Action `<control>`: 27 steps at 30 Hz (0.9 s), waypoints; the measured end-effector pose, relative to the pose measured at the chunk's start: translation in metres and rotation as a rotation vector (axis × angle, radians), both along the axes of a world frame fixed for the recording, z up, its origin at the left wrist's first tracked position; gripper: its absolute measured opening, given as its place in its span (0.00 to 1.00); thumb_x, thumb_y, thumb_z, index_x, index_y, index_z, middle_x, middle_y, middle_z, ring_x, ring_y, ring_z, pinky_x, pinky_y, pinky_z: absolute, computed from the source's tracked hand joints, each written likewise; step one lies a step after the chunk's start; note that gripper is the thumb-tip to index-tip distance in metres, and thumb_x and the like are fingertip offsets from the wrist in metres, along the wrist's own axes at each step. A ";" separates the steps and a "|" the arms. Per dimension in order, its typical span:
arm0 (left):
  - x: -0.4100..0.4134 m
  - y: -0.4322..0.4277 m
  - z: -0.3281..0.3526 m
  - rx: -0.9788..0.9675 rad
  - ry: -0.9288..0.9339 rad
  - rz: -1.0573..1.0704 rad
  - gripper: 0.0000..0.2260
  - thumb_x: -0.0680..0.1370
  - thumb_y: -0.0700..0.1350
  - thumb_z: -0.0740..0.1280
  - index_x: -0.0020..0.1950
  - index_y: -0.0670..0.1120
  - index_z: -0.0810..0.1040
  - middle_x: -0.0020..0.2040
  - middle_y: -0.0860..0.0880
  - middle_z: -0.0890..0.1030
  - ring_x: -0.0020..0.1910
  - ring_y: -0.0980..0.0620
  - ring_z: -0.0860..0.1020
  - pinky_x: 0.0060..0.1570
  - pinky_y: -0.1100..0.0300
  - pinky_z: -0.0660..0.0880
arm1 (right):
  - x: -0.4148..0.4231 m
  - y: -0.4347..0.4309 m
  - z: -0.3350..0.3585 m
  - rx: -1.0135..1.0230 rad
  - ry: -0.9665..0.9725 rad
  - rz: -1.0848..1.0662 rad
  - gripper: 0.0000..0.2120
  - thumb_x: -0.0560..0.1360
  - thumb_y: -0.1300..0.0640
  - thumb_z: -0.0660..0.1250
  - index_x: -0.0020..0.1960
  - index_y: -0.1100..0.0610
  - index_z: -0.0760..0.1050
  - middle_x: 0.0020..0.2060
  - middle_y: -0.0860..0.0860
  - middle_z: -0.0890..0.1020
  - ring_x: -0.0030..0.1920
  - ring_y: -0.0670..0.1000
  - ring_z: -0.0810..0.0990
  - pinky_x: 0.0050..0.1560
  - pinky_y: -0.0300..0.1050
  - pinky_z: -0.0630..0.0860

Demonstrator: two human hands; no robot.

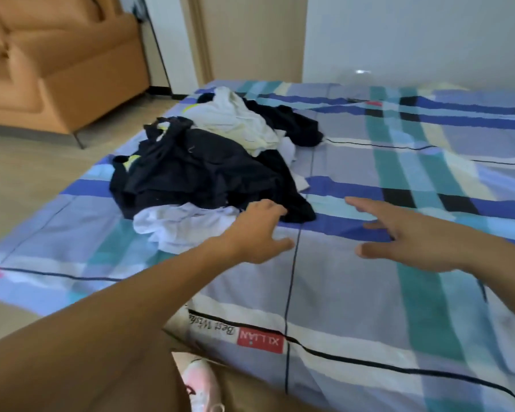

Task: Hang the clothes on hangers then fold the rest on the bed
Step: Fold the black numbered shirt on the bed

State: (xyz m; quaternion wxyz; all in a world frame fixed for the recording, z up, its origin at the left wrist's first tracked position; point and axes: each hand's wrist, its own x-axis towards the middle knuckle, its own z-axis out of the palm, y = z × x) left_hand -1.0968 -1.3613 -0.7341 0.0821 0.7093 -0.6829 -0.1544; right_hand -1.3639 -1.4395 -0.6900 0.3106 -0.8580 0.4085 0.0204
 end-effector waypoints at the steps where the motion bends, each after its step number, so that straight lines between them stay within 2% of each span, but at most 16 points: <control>1: 0.019 0.004 -0.002 0.021 -0.051 0.047 0.30 0.77 0.56 0.70 0.74 0.46 0.68 0.71 0.44 0.68 0.71 0.42 0.65 0.70 0.49 0.66 | 0.012 0.000 -0.004 0.001 -0.001 0.024 0.42 0.74 0.41 0.72 0.79 0.32 0.49 0.77 0.35 0.61 0.72 0.38 0.69 0.70 0.47 0.71; 3: 0.047 0.009 -0.008 0.038 -0.115 0.140 0.28 0.75 0.56 0.71 0.71 0.45 0.69 0.66 0.44 0.69 0.66 0.41 0.66 0.65 0.48 0.69 | 0.031 0.004 -0.012 -0.002 -0.040 0.046 0.42 0.75 0.42 0.72 0.79 0.32 0.48 0.76 0.35 0.61 0.71 0.38 0.70 0.67 0.43 0.71; 5: 0.066 0.010 -0.013 -0.027 -0.175 0.207 0.28 0.75 0.57 0.71 0.70 0.46 0.69 0.66 0.45 0.68 0.63 0.42 0.66 0.63 0.49 0.69 | 0.043 0.007 -0.019 -0.007 -0.103 0.046 0.42 0.76 0.45 0.72 0.79 0.32 0.49 0.77 0.35 0.60 0.69 0.38 0.71 0.65 0.40 0.70; 10: 0.089 -0.005 -0.023 -0.251 -0.302 0.301 0.35 0.73 0.55 0.73 0.76 0.48 0.64 0.74 0.42 0.61 0.69 0.39 0.63 0.63 0.47 0.69 | 0.049 0.009 -0.031 -0.007 -0.124 0.045 0.39 0.77 0.46 0.71 0.78 0.32 0.49 0.75 0.38 0.63 0.67 0.38 0.72 0.70 0.47 0.72; 12: 0.093 -0.020 -0.025 -0.276 -0.231 0.337 0.40 0.73 0.55 0.74 0.79 0.46 0.58 0.76 0.41 0.59 0.71 0.38 0.62 0.65 0.45 0.70 | 0.046 0.008 -0.034 -0.023 -0.109 0.042 0.39 0.77 0.45 0.70 0.78 0.33 0.48 0.74 0.37 0.63 0.66 0.38 0.72 0.69 0.45 0.72; 14: 0.094 -0.037 -0.024 -0.239 -0.076 0.364 0.46 0.73 0.52 0.75 0.81 0.47 0.50 0.77 0.43 0.57 0.71 0.40 0.65 0.63 0.44 0.74 | 0.042 0.007 -0.035 -0.043 -0.104 0.037 0.39 0.78 0.45 0.70 0.78 0.32 0.47 0.73 0.37 0.63 0.65 0.37 0.73 0.69 0.44 0.71; 17: 0.095 -0.058 -0.023 -0.203 -0.015 0.409 0.47 0.75 0.49 0.74 0.82 0.53 0.43 0.71 0.45 0.63 0.59 0.42 0.75 0.52 0.44 0.79 | 0.035 0.006 -0.039 -0.074 -0.086 0.049 0.40 0.78 0.44 0.68 0.76 0.29 0.43 0.71 0.37 0.63 0.67 0.38 0.71 0.70 0.44 0.70; 18: 0.096 -0.064 -0.022 -0.202 -0.015 0.431 0.45 0.76 0.47 0.73 0.82 0.54 0.45 0.67 0.46 0.68 0.55 0.42 0.77 0.51 0.45 0.79 | 0.033 0.006 -0.039 -0.086 -0.071 0.055 0.40 0.78 0.44 0.68 0.77 0.30 0.42 0.70 0.36 0.63 0.67 0.38 0.71 0.69 0.42 0.69; 20: 0.097 -0.073 -0.020 -0.204 0.014 0.468 0.32 0.75 0.42 0.70 0.78 0.53 0.63 0.58 0.48 0.76 0.54 0.42 0.79 0.48 0.48 0.78 | 0.029 0.007 -0.041 -0.100 -0.042 0.052 0.41 0.78 0.42 0.67 0.78 0.32 0.40 0.68 0.33 0.61 0.68 0.37 0.69 0.68 0.39 0.68; 21: 0.094 -0.078 -0.018 -0.219 0.055 0.485 0.23 0.75 0.40 0.67 0.69 0.53 0.73 0.53 0.49 0.79 0.53 0.42 0.80 0.45 0.52 0.76 | 0.027 0.006 -0.041 -0.105 -0.040 0.048 0.41 0.78 0.41 0.67 0.78 0.31 0.40 0.67 0.32 0.60 0.68 0.37 0.69 0.67 0.38 0.68; 22: 0.089 -0.081 -0.014 -0.248 0.105 0.503 0.16 0.74 0.39 0.65 0.59 0.52 0.78 0.49 0.50 0.80 0.50 0.42 0.80 0.41 0.54 0.74 | 0.025 0.006 -0.041 -0.111 -0.038 0.045 0.41 0.78 0.41 0.66 0.78 0.31 0.39 0.66 0.31 0.60 0.68 0.37 0.69 0.67 0.39 0.69; 24: 0.074 -0.085 -0.001 -0.346 0.182 0.496 0.08 0.74 0.39 0.63 0.45 0.52 0.77 0.41 0.49 0.80 0.43 0.42 0.79 0.35 0.56 0.69 | 0.023 0.002 -0.042 -0.131 -0.032 0.028 0.41 0.79 0.41 0.66 0.78 0.32 0.39 0.66 0.32 0.60 0.69 0.38 0.69 0.68 0.42 0.70; 27: 0.042 -0.084 0.025 -0.462 0.258 0.375 0.05 0.72 0.42 0.63 0.39 0.52 0.72 0.36 0.51 0.78 0.37 0.45 0.77 0.34 0.54 0.70 | 0.025 -0.005 -0.038 -0.121 -0.093 -0.065 0.44 0.77 0.43 0.69 0.79 0.33 0.40 0.70 0.36 0.62 0.66 0.39 0.73 0.67 0.43 0.72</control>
